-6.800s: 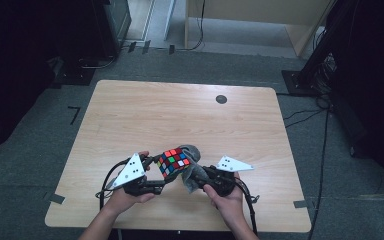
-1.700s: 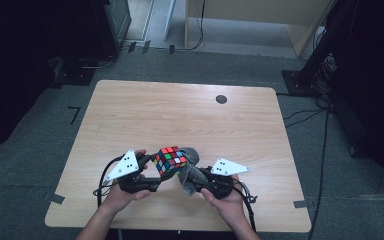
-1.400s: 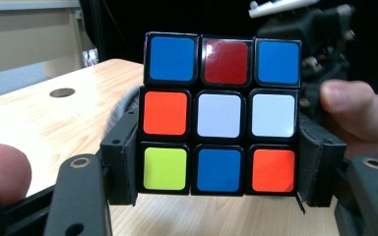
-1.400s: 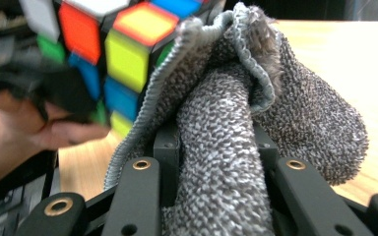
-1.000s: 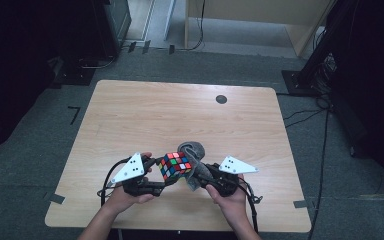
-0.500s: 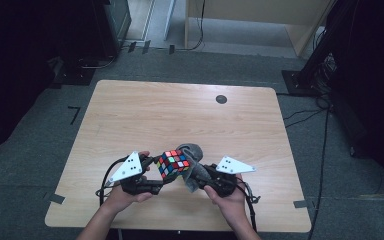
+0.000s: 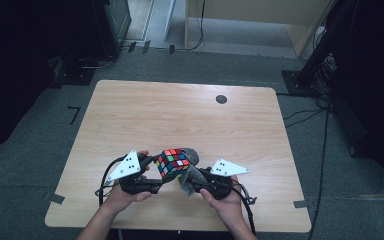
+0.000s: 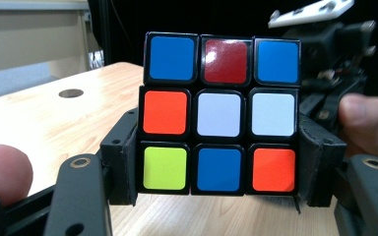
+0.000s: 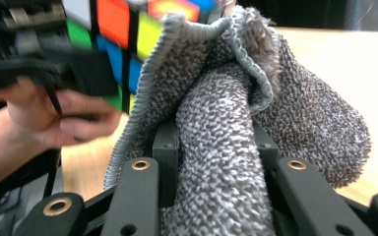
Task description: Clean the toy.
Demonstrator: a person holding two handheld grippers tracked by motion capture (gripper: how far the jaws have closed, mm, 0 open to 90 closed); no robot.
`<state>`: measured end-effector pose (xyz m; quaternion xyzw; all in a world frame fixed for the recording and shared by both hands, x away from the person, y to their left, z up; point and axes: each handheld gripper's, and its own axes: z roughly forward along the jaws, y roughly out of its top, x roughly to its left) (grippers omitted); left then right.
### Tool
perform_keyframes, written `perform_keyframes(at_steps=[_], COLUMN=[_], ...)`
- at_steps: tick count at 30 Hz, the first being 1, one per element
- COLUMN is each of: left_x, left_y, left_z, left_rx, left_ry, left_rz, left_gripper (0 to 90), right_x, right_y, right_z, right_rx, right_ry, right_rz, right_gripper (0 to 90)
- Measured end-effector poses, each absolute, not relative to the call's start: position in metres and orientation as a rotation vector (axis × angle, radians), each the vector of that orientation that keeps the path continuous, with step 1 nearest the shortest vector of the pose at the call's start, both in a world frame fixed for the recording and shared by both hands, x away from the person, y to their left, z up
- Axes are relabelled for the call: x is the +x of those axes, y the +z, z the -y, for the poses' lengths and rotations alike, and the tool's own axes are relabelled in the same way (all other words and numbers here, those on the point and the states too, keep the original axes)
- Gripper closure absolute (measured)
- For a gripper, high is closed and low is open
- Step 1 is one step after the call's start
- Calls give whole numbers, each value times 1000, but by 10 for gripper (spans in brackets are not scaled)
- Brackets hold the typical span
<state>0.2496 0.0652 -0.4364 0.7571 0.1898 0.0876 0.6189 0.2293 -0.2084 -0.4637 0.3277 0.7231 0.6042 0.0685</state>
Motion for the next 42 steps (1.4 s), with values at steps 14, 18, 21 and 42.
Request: perform_keyframes(at_steps=[14, 18, 21, 42], left_x=[252, 255, 256, 263], left_y=[-437, -439, -439, -440], left_z=[-65, -67, -65, -63], left_rx=[1756, 1774, 1774, 1780], left_ry=[247, 277, 274, 198], left_rz=[-487, -538, -545, -643], left_gripper=[340, 341, 341, 340], right_x=[231, 236, 242, 227], right_y=[-471, -470, -477, -474], right_z=[203, 213, 223, 207], right_rx=[984, 992, 1072, 523], right_ry=[1771, 1734, 1623, 1526], right_rz=[-2229, -2184, -2150, -1932], right_gripper=[670, 667, 666, 352])
